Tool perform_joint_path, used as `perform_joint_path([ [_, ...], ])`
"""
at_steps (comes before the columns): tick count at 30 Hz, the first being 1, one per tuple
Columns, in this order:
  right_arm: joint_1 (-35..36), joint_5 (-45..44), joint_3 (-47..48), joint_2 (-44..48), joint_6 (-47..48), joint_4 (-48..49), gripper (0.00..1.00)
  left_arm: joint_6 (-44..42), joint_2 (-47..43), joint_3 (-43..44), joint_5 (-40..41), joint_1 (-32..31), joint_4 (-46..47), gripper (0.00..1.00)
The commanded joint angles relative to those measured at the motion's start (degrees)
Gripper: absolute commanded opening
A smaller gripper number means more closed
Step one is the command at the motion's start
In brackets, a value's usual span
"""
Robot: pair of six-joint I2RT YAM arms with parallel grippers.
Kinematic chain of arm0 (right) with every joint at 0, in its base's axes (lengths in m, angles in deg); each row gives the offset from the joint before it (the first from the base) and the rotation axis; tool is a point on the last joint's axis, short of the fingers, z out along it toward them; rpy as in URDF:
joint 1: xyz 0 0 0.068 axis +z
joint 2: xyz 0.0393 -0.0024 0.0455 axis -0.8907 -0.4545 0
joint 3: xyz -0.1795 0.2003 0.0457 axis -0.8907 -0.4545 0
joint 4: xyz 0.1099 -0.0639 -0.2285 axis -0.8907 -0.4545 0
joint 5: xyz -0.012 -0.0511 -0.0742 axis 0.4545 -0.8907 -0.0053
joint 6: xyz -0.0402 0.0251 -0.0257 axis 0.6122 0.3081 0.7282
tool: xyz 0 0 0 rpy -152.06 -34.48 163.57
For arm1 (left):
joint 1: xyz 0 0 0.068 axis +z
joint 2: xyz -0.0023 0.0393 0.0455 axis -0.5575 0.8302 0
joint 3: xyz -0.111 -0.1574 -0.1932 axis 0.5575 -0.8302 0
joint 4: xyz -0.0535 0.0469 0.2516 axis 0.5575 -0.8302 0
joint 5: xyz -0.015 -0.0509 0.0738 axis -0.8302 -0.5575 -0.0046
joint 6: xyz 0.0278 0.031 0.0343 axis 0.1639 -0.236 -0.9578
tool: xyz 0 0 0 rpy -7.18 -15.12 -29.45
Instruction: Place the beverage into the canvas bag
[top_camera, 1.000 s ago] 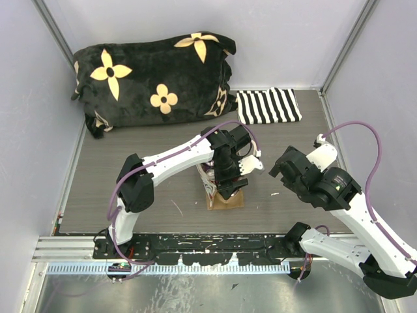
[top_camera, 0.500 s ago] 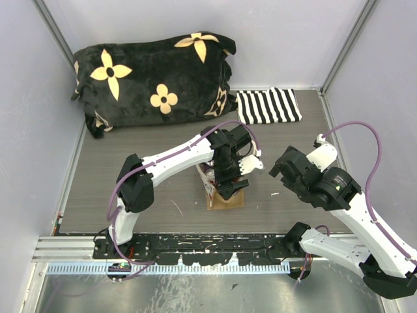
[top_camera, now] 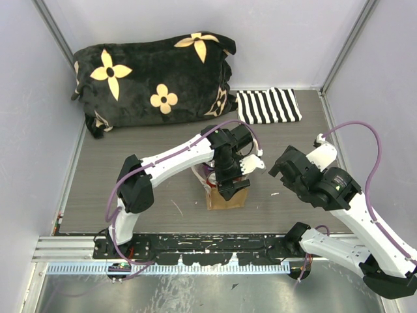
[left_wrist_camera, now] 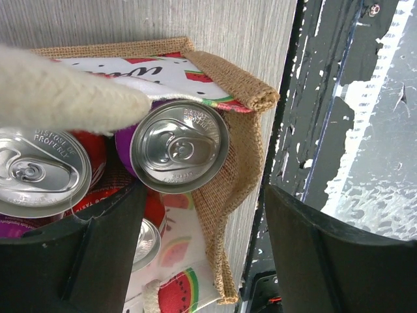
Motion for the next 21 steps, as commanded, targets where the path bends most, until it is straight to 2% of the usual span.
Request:
perform_joint_path([
  [1,-0.2,-0.9,0.4,-0.3,-0.5,1.8,1.0,1.2,-1.7,1.7,-2.4,-0.7,-1.9,0.79],
  [9,-0.3,-0.7,0.5,-0.7,-0.2,2.2,1.0,1.7,-2.4,1.5,-1.8,-0.7,-1.9,0.8],
  [21,-0.2,-0.8,1.5,-1.7,0.7,2.9,1.0,3.3,-4.9,2.9,0.6,-0.7,-1.4,0.87],
])
